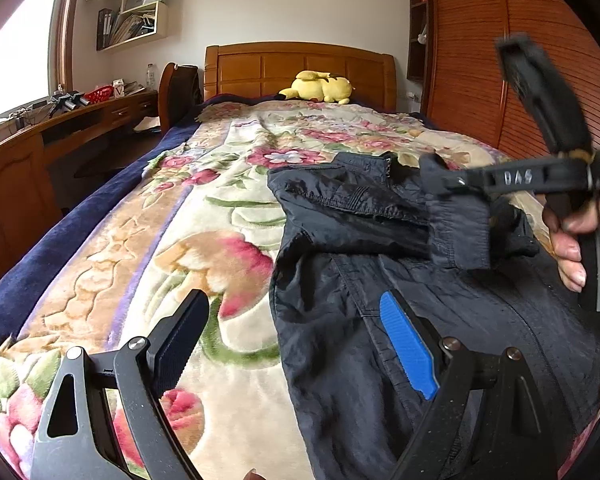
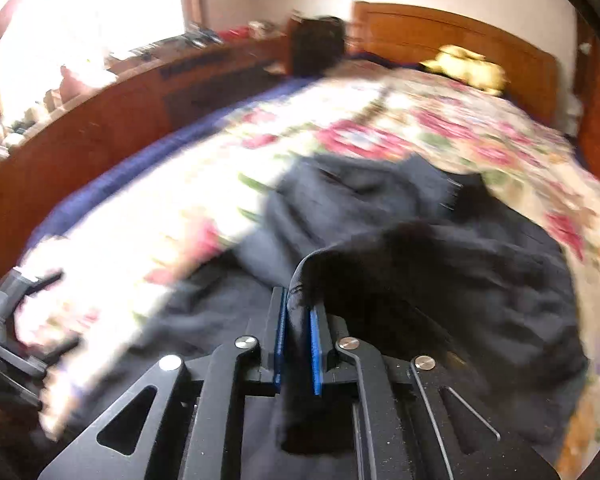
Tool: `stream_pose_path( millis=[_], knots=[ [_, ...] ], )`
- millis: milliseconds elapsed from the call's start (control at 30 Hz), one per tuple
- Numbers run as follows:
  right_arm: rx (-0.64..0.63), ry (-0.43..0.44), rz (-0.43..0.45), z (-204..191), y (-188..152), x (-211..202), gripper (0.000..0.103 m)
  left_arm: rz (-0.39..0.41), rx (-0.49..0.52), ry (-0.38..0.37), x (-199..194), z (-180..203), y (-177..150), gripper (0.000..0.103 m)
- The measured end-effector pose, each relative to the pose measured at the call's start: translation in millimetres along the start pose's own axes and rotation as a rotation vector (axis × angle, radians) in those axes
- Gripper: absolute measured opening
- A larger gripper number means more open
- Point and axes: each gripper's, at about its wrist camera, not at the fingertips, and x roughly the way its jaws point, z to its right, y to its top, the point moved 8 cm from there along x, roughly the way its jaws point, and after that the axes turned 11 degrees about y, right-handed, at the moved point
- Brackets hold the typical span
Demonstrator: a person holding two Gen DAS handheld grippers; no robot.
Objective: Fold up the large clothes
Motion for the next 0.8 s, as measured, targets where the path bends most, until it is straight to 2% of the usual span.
stream_pose_path(
  millis=[33,67,100,133,233,333,533,633,800],
  knots=[
    [0.007,0.031,-0.001,-8.0,2.0,1.1,0.041,-0.001,0.002,0.004,0.8,0.4,-0.4,0.088],
    [0.009,0.051,-0.009,-13.0,2.4,4.9,0.051,-0.004,0.007,0.007,1.9,1.3,-1.2,0.088],
    [0.005,0.051,-0.01,-16.6,1.4,6.8,0.066,-0.006,0.011,0.009,2.7,2.1,-1.7,0.088],
    [-0.002,0.04,0.004,-15.3,-2.0,3.9,0.07,-0.008,0.017,0.013,3.8,3.4,-2.4,0.088],
    [-0.001,-0.002,0.028,-1.2,-15.6,-2.0,0.07,-0.01,0.03,0.019,6.5,8.5,-2.9,0.088],
    [0.021,-0.098,0.057,13.3,-33.5,-17.6,0.07,-0.006,0.053,0.022,7.6,18.1,-2.6,0.088],
    [0.128,-0.238,0.085,63.9,-86.3,-41.8,0.07,-0.005,0.085,0.009,7.1,38.6,-2.5,0.088],
    [0.156,-0.268,0.106,74.4,-106.0,-51.8,0.07,0.008,0.105,0.019,3.9,46.2,-2.0,0.088],
    [0.194,-0.241,0.165,74.2,-128.3,-73.0,0.07,0.006,0.094,-0.002,-2.2,51.5,-0.3,0.088]
  ],
)
